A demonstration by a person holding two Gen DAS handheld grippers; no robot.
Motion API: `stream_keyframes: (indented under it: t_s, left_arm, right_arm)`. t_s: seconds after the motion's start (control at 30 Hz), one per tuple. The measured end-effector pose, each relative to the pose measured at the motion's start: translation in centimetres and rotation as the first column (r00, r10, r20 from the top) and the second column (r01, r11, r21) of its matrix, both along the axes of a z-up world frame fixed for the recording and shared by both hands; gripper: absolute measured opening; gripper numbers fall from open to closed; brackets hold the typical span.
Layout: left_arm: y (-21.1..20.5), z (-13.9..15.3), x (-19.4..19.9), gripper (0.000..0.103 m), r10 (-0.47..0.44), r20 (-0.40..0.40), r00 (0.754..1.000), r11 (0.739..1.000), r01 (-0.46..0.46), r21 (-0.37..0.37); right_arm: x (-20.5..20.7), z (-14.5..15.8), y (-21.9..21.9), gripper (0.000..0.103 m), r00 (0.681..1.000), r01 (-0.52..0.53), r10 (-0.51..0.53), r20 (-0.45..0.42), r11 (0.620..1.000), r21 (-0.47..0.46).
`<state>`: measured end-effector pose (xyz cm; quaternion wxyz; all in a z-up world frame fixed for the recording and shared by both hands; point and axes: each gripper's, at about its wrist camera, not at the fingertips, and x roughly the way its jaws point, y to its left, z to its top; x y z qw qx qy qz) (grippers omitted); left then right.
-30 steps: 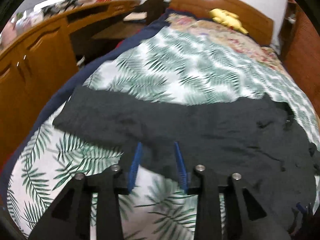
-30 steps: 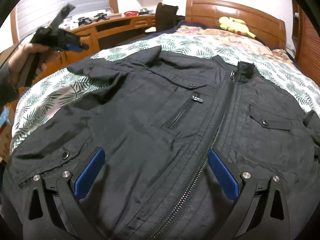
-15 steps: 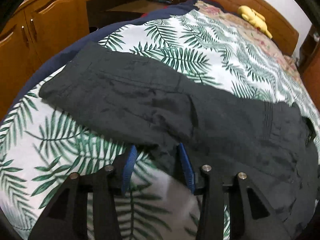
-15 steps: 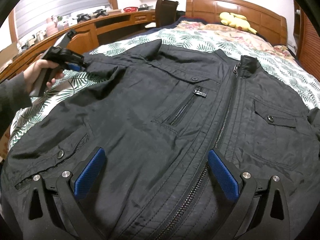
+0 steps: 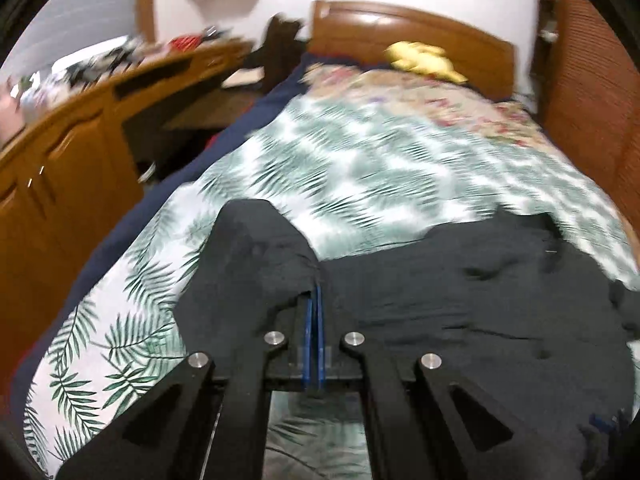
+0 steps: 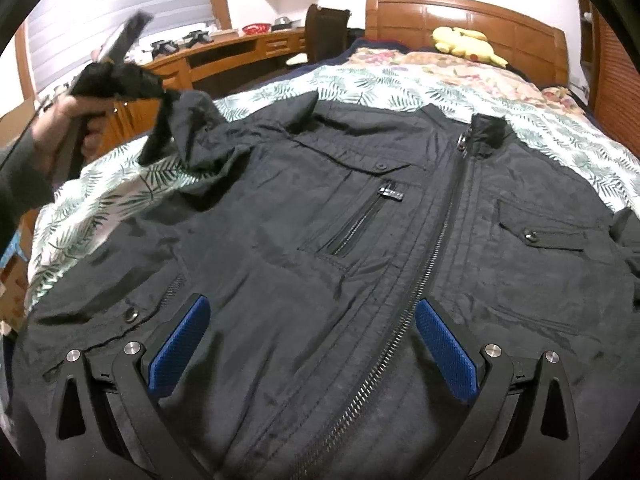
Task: Fold large clothes
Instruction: 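Lift the held sleeve and fold it over the jacket body with the left tool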
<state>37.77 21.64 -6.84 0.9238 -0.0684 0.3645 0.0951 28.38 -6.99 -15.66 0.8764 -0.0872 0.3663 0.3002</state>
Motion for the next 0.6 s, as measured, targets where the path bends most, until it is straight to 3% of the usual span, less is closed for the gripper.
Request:
stream_keyframes:
  t_s: [0.33,0.47,0.6]
  left_arm:
    - [-13.2,5.6,-2.8,0.0,-0.227,0.061,0.972,0.972,0.223,0.073]
    - [-18.0,6.2,-4.1,0.0,-0.311,0.059,0.949,0.949,0.306,0.075]
    - [-21.8,5.1,-5.3,0.0,-0.36,-0.002,0.933,0.929,0.359,0.087]
  right_arm:
    - [-2.9,4.0,-7.8,0.103,0.991,0.11,-0.111,0.071,0.994,0.009]
    - [-3.7,4.9,-11.7,0.103,0.979,0.183,-0.184,0.094,0.983,0.012]
    - [-3.8,5.3,-14.6,0.103,0.966,0.241,-0.242,0.092,0.97,0.015]
